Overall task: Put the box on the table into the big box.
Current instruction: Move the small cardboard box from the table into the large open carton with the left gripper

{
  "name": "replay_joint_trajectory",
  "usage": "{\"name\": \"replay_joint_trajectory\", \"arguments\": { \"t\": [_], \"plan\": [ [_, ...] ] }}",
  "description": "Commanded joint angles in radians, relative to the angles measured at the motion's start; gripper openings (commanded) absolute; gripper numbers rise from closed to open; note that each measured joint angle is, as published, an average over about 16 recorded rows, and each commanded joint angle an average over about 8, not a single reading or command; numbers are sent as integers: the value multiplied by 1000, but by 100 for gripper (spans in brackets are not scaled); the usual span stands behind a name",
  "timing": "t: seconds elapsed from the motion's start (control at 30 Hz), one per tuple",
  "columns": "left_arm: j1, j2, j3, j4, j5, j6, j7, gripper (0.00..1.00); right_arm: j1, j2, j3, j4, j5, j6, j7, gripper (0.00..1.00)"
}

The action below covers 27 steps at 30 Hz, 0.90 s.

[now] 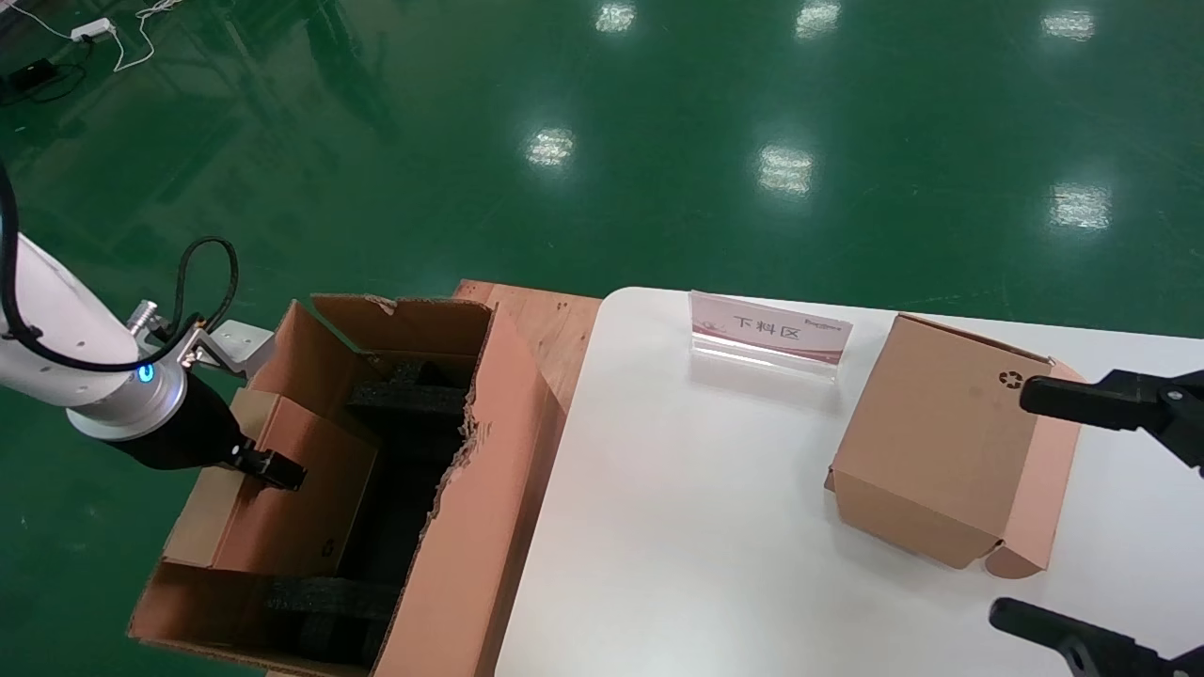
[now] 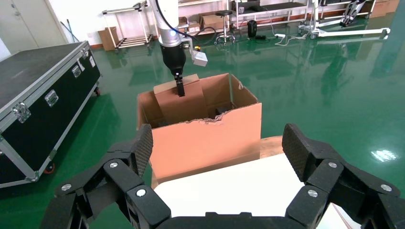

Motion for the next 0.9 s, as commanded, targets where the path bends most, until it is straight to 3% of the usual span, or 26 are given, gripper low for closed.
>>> {"name": "replay_joint_trajectory", "arguments": {
  "t": [0.03, 0.07, 0.3, 0.33, 0.9],
  "plan": [
    [8, 4, 0, 4, -1, -2, -4, 0, 0, 0, 0, 0, 0, 0, 0, 100],
    [11, 6, 0, 5, -2, -3, -6, 5, 0, 0, 0, 0, 0, 0, 0, 100],
    [27, 18, -1, 16, -5, -6, -15, 93, 0, 0, 0, 0, 0, 0, 0, 100],
    [28, 19, -2, 17, -6, -7, -16, 100, 0, 0, 0, 0, 0, 0, 0, 100],
    [37, 26, -3, 23, -7, -9, -21, 100, 0, 0, 0, 0, 0, 0, 0, 100]
  ]
}}
